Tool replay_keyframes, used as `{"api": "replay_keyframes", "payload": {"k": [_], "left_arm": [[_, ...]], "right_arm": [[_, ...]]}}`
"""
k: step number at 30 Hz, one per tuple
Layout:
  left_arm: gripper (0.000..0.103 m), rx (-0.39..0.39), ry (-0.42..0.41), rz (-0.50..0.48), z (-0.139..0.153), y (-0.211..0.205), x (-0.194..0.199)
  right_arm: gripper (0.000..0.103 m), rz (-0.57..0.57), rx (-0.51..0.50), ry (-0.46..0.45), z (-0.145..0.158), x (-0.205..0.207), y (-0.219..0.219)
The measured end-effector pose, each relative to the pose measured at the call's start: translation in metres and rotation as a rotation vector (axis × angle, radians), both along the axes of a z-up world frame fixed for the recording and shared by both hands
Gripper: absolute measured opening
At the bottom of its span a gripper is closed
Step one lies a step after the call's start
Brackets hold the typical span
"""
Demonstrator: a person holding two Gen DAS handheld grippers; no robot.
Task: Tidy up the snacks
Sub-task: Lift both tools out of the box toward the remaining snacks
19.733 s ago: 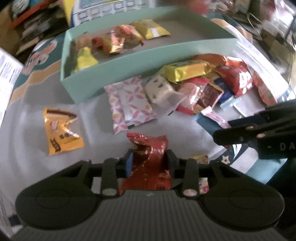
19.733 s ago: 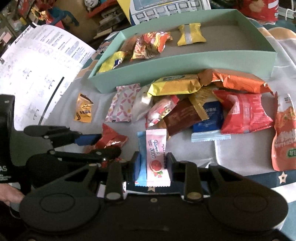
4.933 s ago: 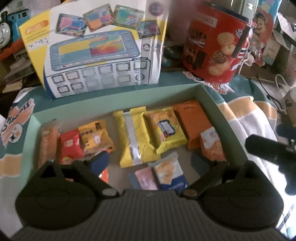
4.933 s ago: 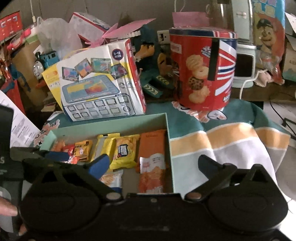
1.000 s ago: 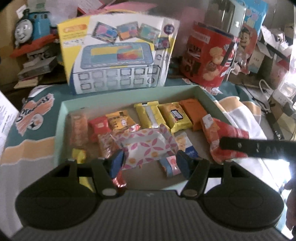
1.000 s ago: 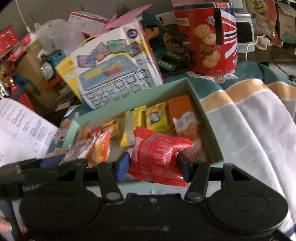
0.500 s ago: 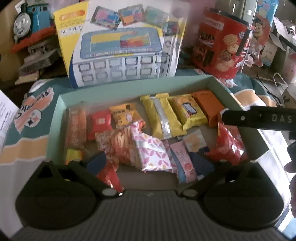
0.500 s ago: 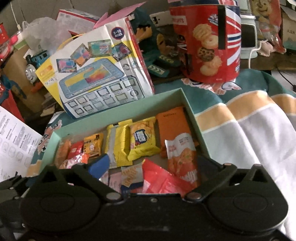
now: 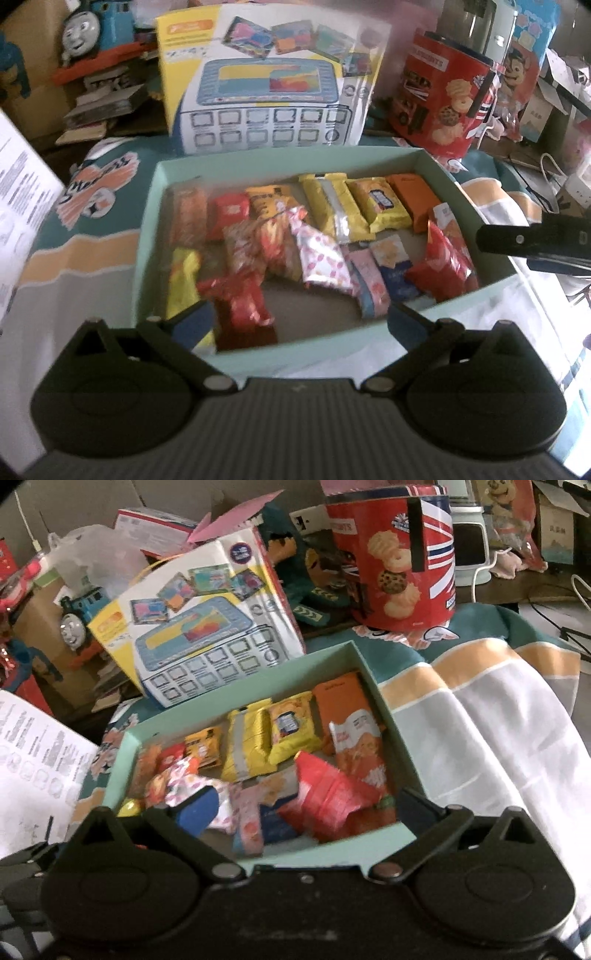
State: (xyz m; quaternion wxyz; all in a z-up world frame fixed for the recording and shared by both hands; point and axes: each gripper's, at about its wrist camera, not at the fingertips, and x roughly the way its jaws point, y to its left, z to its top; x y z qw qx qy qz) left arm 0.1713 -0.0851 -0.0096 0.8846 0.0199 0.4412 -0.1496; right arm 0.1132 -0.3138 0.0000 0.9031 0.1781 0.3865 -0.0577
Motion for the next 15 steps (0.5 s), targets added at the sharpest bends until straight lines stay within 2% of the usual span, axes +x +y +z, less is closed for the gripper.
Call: {"api": "replay_keyframes", "payload": {"k": [8,15], "left_arm": [[0.103,0.011,0.001,0.061,-0.001,0.045,-0.036],[0.103,0.03,0.044,0.14,-0.02,0.094,-0.057]], "right_arm": [[0.103,0.05,0.017,0.028,-0.008,-0.037,0.038],[0.103,0.092,0.051,0.093,-0.032,-0.055,0.068]]}}
